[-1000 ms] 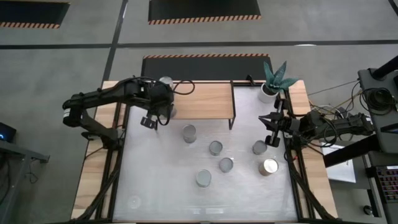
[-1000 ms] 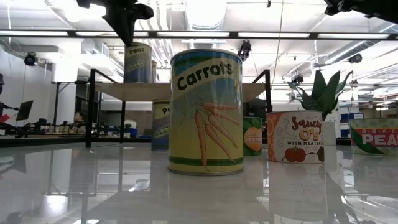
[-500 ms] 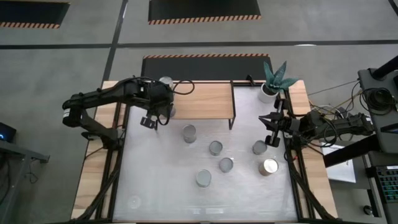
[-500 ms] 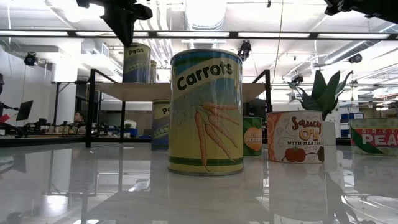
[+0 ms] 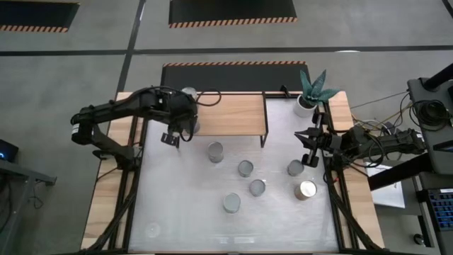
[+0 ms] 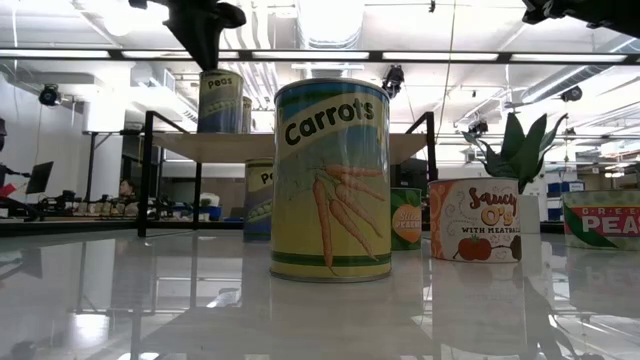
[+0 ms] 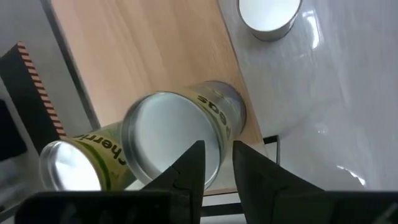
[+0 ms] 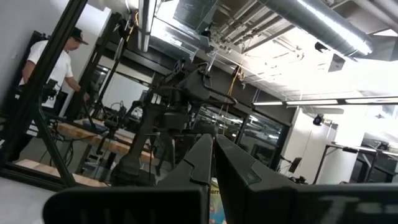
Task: Pick and place cans onto a shelf
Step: Put the bottom large canned peas on the shelf
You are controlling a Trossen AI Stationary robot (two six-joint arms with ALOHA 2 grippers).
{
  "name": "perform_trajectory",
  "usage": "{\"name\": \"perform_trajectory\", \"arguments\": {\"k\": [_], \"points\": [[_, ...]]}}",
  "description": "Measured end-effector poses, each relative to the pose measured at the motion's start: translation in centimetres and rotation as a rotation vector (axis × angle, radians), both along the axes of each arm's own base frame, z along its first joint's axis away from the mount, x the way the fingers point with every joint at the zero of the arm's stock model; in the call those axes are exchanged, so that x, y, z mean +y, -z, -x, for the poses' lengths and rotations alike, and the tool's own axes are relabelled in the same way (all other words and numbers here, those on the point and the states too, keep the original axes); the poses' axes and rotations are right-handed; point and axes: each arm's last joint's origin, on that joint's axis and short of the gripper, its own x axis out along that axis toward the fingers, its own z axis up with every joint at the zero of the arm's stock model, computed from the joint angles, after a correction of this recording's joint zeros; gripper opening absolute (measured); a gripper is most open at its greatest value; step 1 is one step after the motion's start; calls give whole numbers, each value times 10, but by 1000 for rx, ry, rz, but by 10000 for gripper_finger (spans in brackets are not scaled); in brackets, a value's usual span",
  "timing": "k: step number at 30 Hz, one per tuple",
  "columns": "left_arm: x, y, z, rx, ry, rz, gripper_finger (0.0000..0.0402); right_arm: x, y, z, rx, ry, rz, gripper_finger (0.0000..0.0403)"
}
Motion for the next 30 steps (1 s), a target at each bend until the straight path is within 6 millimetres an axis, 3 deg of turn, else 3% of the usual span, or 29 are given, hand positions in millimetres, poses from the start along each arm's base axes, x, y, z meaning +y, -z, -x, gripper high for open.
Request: {"name": "perform_trajectory", "arguments": {"k": [7,12,16,20,24,30], "points": [[0,-16,1,-81,-51,6,64,0,0,0,-1,0,0,9],[0,-27,0,-207,-189,46,63,0,-1,0,-7,-1,-1,9],[-3,-30,4,-277,-258,45,43,0,-1,0,-9,-3,-3,9],[-2,-25,12,-324,-309,-54,8,0,-1,0,-9,-11,-17,9],[-2,-17,13,-436,-317,-64,4,0,-1,1,-13,-15,-16,9],[-2,16,15,-412,-307,-69,0,0,-2,1,-20,-15,-11,9]]}}
